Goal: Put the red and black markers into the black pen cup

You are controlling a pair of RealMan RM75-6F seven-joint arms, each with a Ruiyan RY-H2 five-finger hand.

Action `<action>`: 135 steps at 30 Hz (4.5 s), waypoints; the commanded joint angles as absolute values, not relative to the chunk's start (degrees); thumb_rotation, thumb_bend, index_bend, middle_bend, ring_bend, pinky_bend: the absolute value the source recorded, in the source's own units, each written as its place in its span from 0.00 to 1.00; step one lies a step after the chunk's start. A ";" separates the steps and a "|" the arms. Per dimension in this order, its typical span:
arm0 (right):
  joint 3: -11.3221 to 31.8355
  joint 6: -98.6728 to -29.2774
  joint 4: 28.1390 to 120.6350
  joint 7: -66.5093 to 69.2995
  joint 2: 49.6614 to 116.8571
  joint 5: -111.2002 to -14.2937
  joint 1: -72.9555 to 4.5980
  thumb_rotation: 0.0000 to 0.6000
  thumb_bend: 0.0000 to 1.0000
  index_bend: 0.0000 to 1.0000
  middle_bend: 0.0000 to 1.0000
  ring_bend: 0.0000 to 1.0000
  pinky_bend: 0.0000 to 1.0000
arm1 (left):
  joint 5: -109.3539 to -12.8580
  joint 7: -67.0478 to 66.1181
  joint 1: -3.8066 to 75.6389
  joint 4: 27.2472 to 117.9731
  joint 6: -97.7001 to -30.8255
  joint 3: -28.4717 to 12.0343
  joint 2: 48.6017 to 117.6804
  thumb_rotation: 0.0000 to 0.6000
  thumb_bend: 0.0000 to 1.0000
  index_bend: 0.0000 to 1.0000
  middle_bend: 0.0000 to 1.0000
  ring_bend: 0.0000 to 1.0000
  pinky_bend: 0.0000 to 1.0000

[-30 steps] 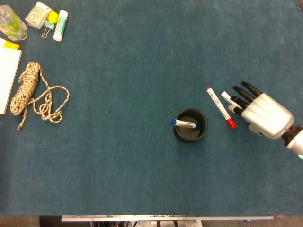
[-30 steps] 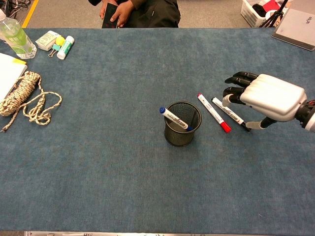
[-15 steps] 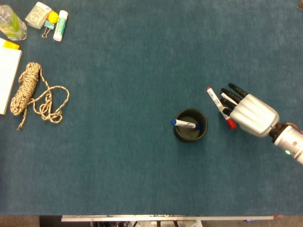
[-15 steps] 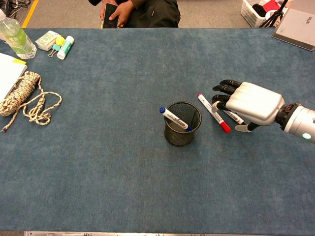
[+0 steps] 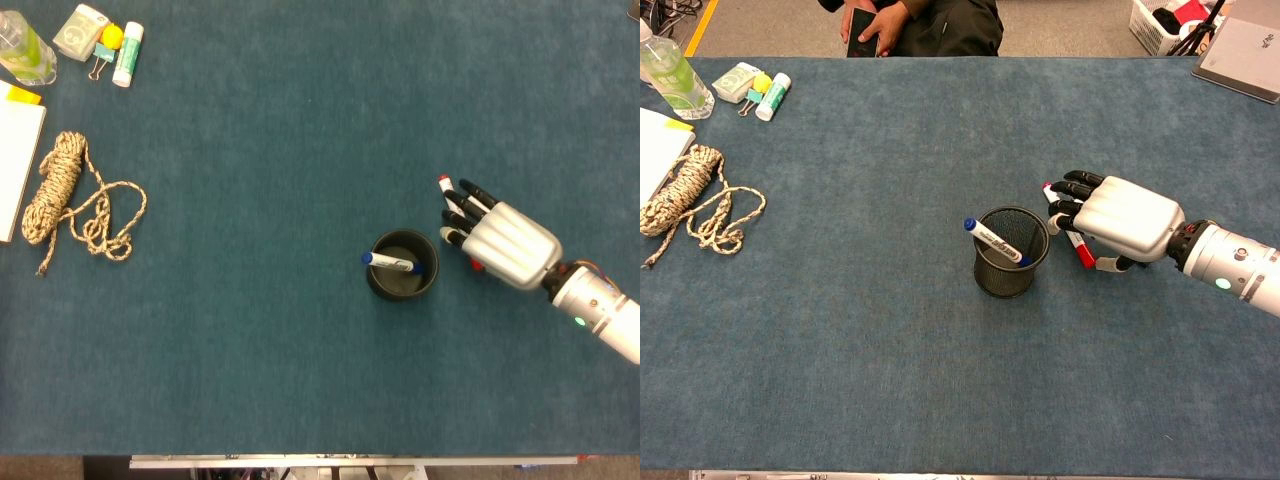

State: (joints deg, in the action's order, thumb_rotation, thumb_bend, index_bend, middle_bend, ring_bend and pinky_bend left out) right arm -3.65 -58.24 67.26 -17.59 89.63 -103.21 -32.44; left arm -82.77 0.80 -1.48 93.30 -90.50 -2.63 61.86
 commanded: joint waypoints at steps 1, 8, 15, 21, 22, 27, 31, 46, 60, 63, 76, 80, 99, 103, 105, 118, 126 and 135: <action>-3.17 -57.70 66.58 -17.25 91.12 -102.21 -32.89 1.00 0.24 0.34 0.27 0.10 0.11 | -82.56 0.92 -1.58 93.12 -90.39 -2.64 61.84 1.00 0.47 0.33 0.31 0.29 0.13; -2.56 -56.06 65.68 -17.12 92.69 -100.08 -34.03 1.00 0.38 0.38 0.29 0.10 0.11 | -82.26 1.09 -1.70 92.90 -90.18 -2.75 61.78 1.00 0.47 0.33 0.31 0.29 0.13; -2.69 -55.64 65.61 -16.74 93.00 -99.10 -34.87 1.00 0.38 0.41 0.30 0.10 0.11 | -82.07 1.21 -1.74 92.66 -89.96 -2.85 61.85 1.00 0.47 0.33 0.31 0.29 0.13; -3.30 -55.98 65.60 -16.93 92.50 -98.75 -34.95 1.00 0.38 0.44 0.30 0.11 0.11 | -81.95 1.29 -1.71 92.46 -89.68 -2.91 61.92 1.00 0.47 0.33 0.31 0.29 0.13; -3.39 -55.99 65.53 -17.00 92.50 -98.67 -34.93 1.00 0.38 0.45 0.30 0.11 0.11 | -81.99 1.36 -1.70 92.34 -89.61 -2.88 61.96 1.00 0.47 0.33 0.31 0.29 0.13; -3.60 -56.67 65.09 -17.29 92.71 -98.30 -34.73 1.00 0.40 0.46 0.30 0.11 0.11 | -81.88 1.38 -1.68 92.23 -89.49 -2.97 62.00 1.00 0.47 0.33 0.31 0.29 0.13; -3.60 -56.76 64.53 -17.58 93.22 -97.75 -34.65 1.00 0.41 0.48 0.31 0.11 0.11 | -81.79 1.41 -1.72 92.18 -89.38 -2.97 62.00 1.00 0.47 0.33 0.31 0.29 0.13; -2.81 -60.24 64.75 -16.54 92.46 -96.85 -34.16 1.00 0.42 0.62 0.34 0.13 0.11 | -81.93 1.77 -1.90 92.01 -89.46 -3.00 61.86 1.00 0.47 0.33 0.31 0.29 0.13; 3.47 -68.55 91.18 -6.92 79.81 -94.51 -33.37 1.00 0.42 0.62 0.36 0.14 0.11 | -82.65 0.67 -1.18 93.60 -89.09 -3.25 61.13 1.00 0.47 0.33 0.31 0.29 0.13; 3.77 -69.43 95.98 -4.26 78.38 -95.17 -33.39 1.00 0.42 0.62 0.36 0.14 0.11 | -82.74 0.35 -1.14 93.95 -89.14 -3.24 61.01 1.00 0.47 0.33 0.31 0.29 0.13; 0.86 -66.94 101.68 2.63 79.44 -94.71 -33.03 1.00 0.42 0.62 0.36 0.14 0.11 | -82.37 0.33 -1.84 94.26 -89.69 -2.93 60.65 1.00 0.47 0.33 0.31 0.29 0.13; -0.12 -67.15 100.07 3.91 80.77 -94.47 -32.16 1.00 0.42 0.62 0.36 0.14 0.11 | -82.17 0.49 -1.88 94.25 -89.65 -3.00 60.72 1.00 0.47 0.33 0.31 0.29 0.13; -0.99 -66.60 94.32 5.66 78.63 -95.70 -32.05 1.00 0.18 0.05 0.18 0.07 0.07 | -82.39 0.47 -1.39 93.82 -89.03 -3.05 61.05 1.00 0.47 0.33 0.31 0.29 0.13; -0.34 -66.99 91.80 2.68 75.39 -96.24 -32.27 1.00 0.18 0.06 0.18 0.07 0.07 | -82.35 0.87 -1.43 93.47 -89.08 -3.09 61.11 1.00 0.47 0.33 0.31 0.29 0.13; -0.49 -66.42 89.46 0.64 73.70 -96.59 -32.49 1.00 0.18 0.09 0.18 0.07 0.07 | -82.38 1.12 -1.43 93.19 -89.07 -3.07 61.24 1.00 0.47 0.33 0.31 0.29 0.13; -5.84 -59.33 78.01 -4.87 68.23 -101.93 -35.15 1.00 0.10 0.18 0.20 0.07 0.07 | -82.31 1.67 -0.92 92.16 -88.18 -3.10 62.16 1.00 0.47 0.33 0.31 0.29 0.13; -9.09 -60.61 70.19 -4.04 71.33 -105.48 -34.16 1.00 0.07 0.19 0.21 0.07 0.07 | -82.01 1.90 -0.82 91.91 -87.74 -3.06 62.25 1.00 0.47 0.33 0.31 0.29 0.13; -9.48 -62.32 59.72 -2.31 77.80 -104.72 -32.12 1.00 0.04 0.19 0.20 0.06 0.06 | -81.67 1.91 -0.82 91.94 -87.61 -3.11 62.03 1.00 0.47 0.33 0.31 0.29 0.13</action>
State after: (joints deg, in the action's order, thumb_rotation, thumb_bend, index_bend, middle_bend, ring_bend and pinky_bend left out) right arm -9.39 -61.96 61.44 -2.76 76.41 -105.07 -32.68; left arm -81.72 1.89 -0.80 91.96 -87.61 -3.10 62.06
